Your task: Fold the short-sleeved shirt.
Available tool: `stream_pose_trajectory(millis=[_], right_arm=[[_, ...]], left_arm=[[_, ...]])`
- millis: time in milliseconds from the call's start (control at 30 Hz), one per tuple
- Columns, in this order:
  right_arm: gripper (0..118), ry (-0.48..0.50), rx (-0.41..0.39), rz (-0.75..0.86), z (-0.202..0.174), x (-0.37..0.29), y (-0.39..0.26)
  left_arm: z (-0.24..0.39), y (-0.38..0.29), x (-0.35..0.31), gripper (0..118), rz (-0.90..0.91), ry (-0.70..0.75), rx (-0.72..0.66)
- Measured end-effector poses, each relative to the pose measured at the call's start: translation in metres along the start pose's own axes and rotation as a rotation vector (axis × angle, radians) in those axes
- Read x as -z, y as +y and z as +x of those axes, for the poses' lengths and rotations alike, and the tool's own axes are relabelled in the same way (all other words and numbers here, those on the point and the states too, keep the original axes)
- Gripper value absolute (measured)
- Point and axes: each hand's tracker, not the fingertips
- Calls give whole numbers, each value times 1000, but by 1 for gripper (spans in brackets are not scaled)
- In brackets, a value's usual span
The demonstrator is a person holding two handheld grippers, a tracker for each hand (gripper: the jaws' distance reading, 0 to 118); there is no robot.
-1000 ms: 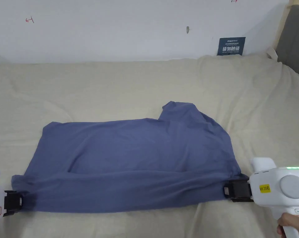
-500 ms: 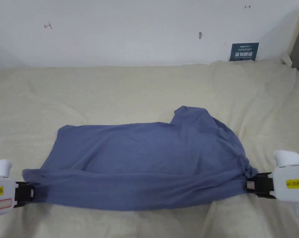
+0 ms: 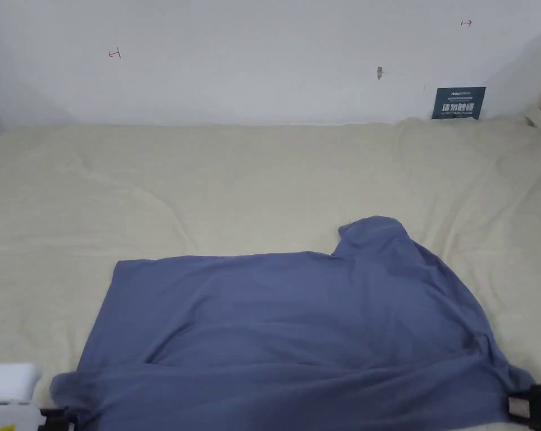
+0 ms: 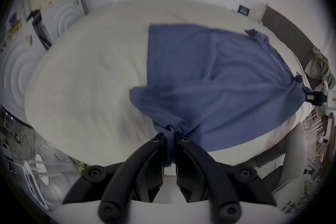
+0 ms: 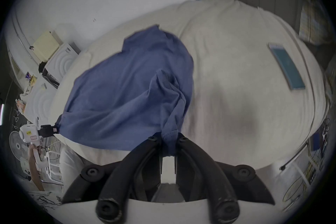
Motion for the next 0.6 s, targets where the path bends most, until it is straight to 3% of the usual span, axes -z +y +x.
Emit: stream_pose_trajectory(millis=[67,100,133,233,367,400,433,500,533,600], right_arm=[[59,-57,12,-19,2,4,-11],[74,-57,8,-19,2,4,-14],[79,-114,-16,-13,4,1,-16],[79,-94,-14,41,-3,-23,-15],[78,-46,-25,169,-22,-53,2],[76,-42,-34,204,-28,-58,7],[60,-37,-55,237,-35,-62,14],[16,-58,-40,281,-45,-61,29],[3,-47,-30,275,-48,-58,38],[0,-25,-44,280,-58,-52,56]], left_arm=[[-5,-7,7,59,20,26,-2],[-6,-8,6,84,25,46,-5],[-7,-9,2,105,43,68,0],[-5,1,-29,106,127,22,-59],[-1,19,-53,100,207,17,-83],[3,23,-57,94,225,17,-75],[7,30,-60,70,241,22,-78],[14,44,-58,25,265,20,-73],[16,53,-54,8,263,18,-77],[21,68,-43,0,244,27,-83]])
